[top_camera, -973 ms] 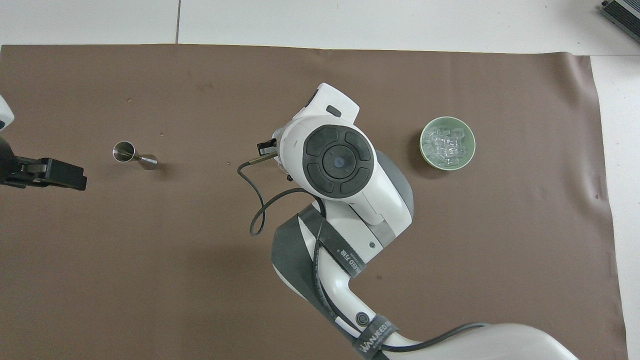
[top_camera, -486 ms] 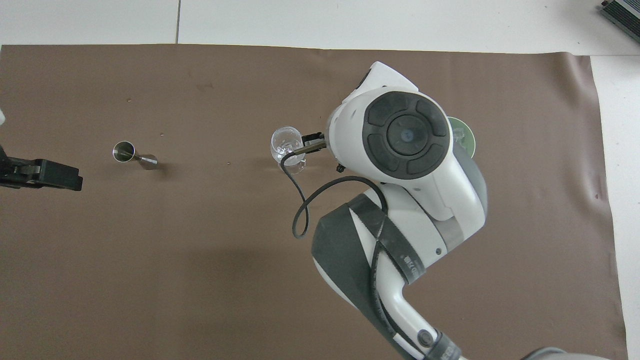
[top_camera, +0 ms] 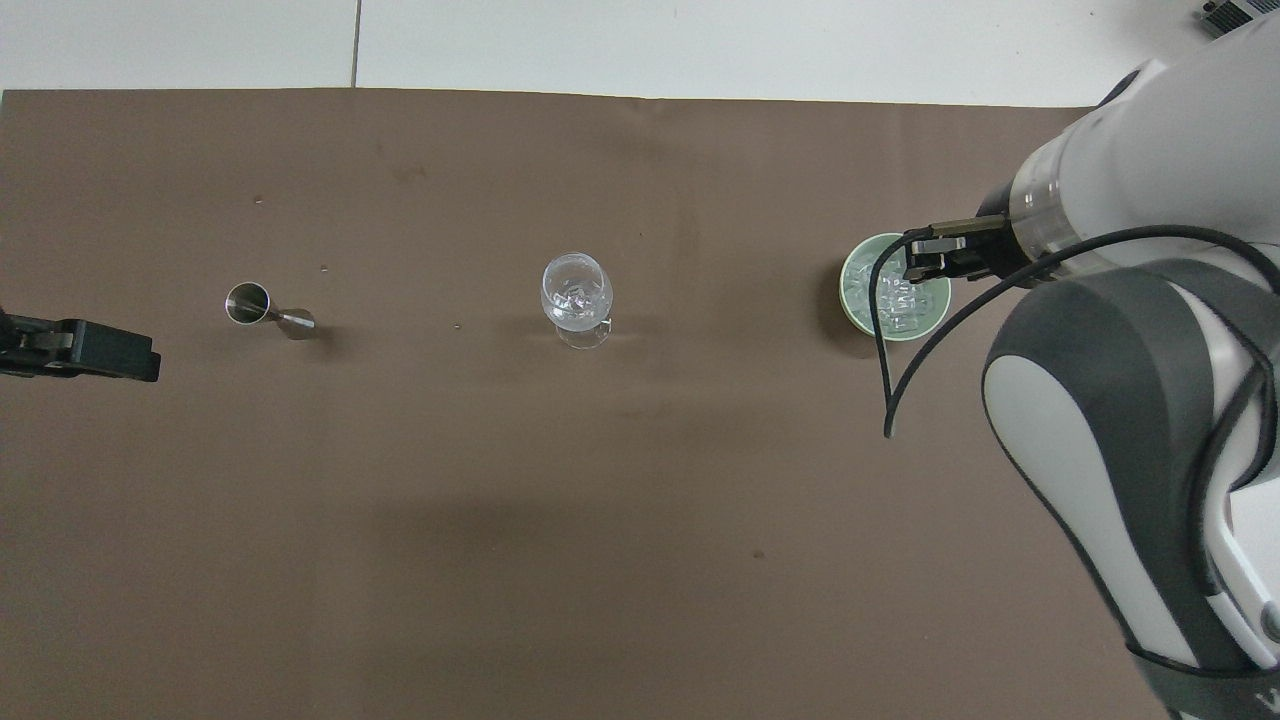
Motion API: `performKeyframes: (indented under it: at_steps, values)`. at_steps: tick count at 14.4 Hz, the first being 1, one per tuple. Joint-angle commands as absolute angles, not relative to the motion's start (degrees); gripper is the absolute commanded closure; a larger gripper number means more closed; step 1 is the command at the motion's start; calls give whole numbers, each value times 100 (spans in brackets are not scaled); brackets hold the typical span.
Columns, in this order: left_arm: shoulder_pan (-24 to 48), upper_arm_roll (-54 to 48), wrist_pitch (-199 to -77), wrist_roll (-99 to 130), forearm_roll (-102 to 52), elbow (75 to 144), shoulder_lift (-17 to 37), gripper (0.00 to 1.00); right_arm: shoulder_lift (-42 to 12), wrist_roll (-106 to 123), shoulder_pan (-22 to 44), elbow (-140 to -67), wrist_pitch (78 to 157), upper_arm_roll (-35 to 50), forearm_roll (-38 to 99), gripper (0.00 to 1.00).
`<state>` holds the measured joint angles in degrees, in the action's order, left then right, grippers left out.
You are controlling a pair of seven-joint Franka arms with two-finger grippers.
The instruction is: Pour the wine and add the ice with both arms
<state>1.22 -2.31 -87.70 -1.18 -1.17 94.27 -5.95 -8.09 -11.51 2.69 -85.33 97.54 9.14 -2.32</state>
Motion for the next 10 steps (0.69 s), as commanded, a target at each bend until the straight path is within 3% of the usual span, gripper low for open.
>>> performKeyframes:
  at_steps: [1, 7, 10]
  values:
    - [53, -149, -8675, -149, -167, 9413, -659, 0, -598, -1072, -8, -8675, 9485, 976, -123, 0]
    - [35, -167, -8675, -149, -167, 9404, -659, 0, -185, -985, -816, -8657, 9002, 958, -114, 0]
    - [35, -167, -8675, -149, -167, 9413, -659, 0, -1, 92, -958, -8666, 8526, 809, -123, 0]
